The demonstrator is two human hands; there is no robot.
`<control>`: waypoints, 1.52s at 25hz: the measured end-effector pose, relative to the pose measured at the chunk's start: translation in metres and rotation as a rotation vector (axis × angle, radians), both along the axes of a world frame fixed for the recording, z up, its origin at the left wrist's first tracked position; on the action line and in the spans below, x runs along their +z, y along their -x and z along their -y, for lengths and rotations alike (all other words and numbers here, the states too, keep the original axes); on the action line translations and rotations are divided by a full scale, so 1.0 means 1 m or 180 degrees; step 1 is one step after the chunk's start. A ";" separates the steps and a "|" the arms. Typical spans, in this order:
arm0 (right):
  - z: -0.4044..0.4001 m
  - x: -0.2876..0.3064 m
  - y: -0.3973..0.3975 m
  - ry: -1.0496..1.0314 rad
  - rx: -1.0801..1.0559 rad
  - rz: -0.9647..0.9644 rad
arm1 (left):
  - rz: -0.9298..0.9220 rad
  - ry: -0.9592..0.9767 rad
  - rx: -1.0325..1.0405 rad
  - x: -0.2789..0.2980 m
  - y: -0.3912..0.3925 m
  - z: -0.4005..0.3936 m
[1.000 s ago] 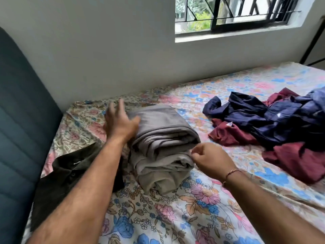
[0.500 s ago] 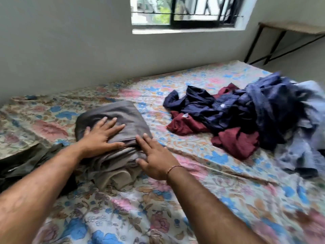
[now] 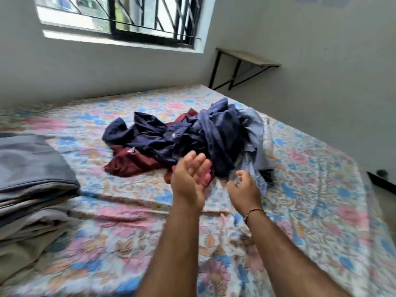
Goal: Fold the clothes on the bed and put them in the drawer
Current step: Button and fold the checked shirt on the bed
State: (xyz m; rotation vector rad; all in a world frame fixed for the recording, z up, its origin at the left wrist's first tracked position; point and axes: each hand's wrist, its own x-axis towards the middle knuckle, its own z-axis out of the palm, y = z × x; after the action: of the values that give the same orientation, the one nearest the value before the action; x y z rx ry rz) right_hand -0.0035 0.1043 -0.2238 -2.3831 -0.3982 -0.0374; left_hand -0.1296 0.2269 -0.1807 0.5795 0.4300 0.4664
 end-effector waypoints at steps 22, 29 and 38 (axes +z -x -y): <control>0.111 -0.026 0.054 -0.0183 0.2078 -0.2314 | -0.0113 -0.1889 -0.0056 -0.072 -0.123 0.037; 0.190 0.014 0.046 -0.3495 0.0358 -0.2375 | 0.1513 -0.5005 -0.2937 -0.010 -0.028 0.178; 0.280 -0.045 0.190 -0.2919 0.0104 -0.1924 | 0.1181 -0.5765 -0.2629 -0.012 0.052 0.204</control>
State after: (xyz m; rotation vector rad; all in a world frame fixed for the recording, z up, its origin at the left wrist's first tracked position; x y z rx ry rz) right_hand -0.1934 -0.1759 -0.2691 -1.3852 -0.0820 0.4174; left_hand -0.1812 0.0226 -0.1925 2.2365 -0.7650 0.0181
